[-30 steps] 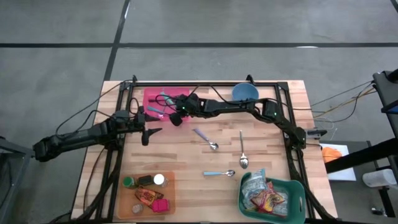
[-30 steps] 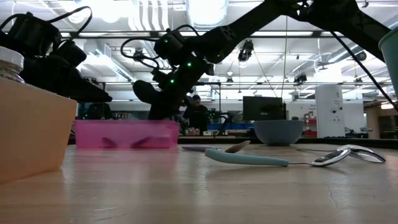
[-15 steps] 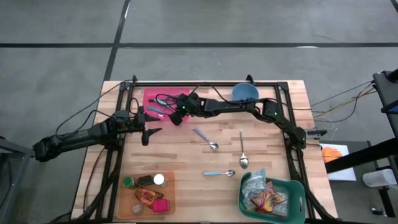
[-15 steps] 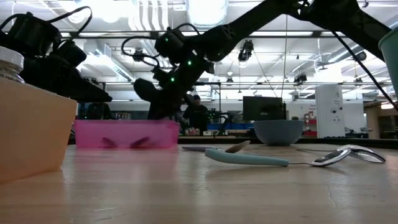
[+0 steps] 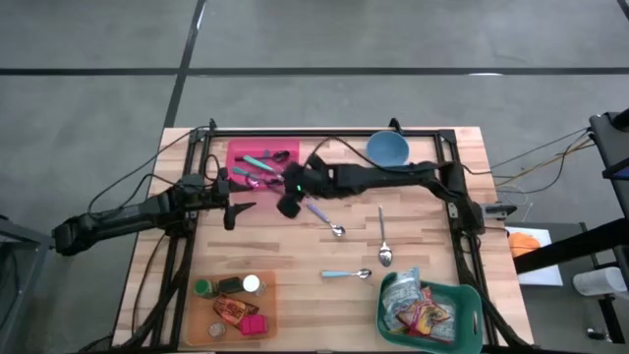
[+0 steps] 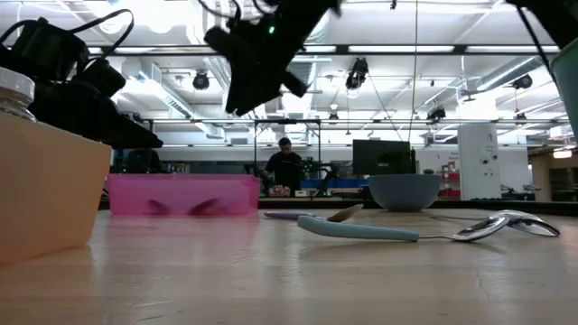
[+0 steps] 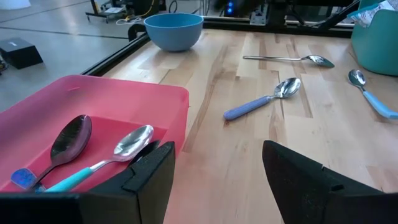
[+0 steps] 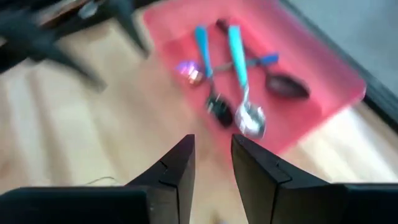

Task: Pick & Place Food Item
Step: Put the purple spoon into the pink bin

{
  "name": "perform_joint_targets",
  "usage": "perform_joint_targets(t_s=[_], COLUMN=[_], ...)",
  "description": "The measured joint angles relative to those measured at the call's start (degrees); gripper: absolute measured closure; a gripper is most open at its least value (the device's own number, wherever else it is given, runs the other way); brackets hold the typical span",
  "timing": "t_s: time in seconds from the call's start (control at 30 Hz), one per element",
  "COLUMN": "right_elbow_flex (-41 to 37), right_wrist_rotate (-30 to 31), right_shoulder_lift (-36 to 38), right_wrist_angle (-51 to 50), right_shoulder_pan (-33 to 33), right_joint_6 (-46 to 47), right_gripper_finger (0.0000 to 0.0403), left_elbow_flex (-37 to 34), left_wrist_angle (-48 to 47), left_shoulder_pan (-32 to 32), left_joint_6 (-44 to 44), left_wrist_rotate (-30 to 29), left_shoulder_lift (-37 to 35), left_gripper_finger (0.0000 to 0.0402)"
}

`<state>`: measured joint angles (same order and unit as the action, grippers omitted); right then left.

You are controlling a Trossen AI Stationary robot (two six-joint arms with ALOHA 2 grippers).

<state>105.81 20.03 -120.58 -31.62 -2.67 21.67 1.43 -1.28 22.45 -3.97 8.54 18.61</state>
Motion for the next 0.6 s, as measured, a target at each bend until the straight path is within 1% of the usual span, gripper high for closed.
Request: perform_joint_targets(t_s=[0.1, 0.2, 0.3, 0.43, 0.53, 0.6], right_elbow_flex=[-0.86, -1.83, -2.33, -3.83, -5.70, -6.30], right_wrist_rotate=[1.54, 4.75, 6.60, 5.83, 2.59, 2.19], right_shoulder_lift=[1.98, 3.61, 4.61, 4.36, 4.36, 4.36], right_wrist_angle=[-5.28, -10.10, -15.47, -22.29, -22.39, -22.52], right_shoulder_pan=[3.13, 6.36, 9.10, 10.79, 10.77, 10.73], right_joint_6=[3.11, 5.91, 10.63, 16.29, 18.19, 18.28], right_gripper_finger=[0.0300, 0.0300, 0.0300, 0.0300, 0.0300, 0.0300], left_elbow_flex=[0.00, 0.00, 0.00, 0.00, 0.00, 0.00], left_wrist_angle=[0.00, 0.00, 0.00, 0.00, 0.00, 0.00], left_shoulder_pan=[0.00, 0.01, 0.01, 0.01, 0.01, -0.01], left_joint_6=[0.00, 0.01, 0.00, 0.01, 0.01, -0.01], left_wrist_rotate=[0.00, 0.00, 0.00, 0.01, 0.00, 0.01], left_shoulder_lift=[0.00, 0.00, 0.00, 0.00, 0.00, 0.00], left_gripper_finger=[0.0158, 0.0158, 0.0158, 0.0158, 0.0158, 0.0158])
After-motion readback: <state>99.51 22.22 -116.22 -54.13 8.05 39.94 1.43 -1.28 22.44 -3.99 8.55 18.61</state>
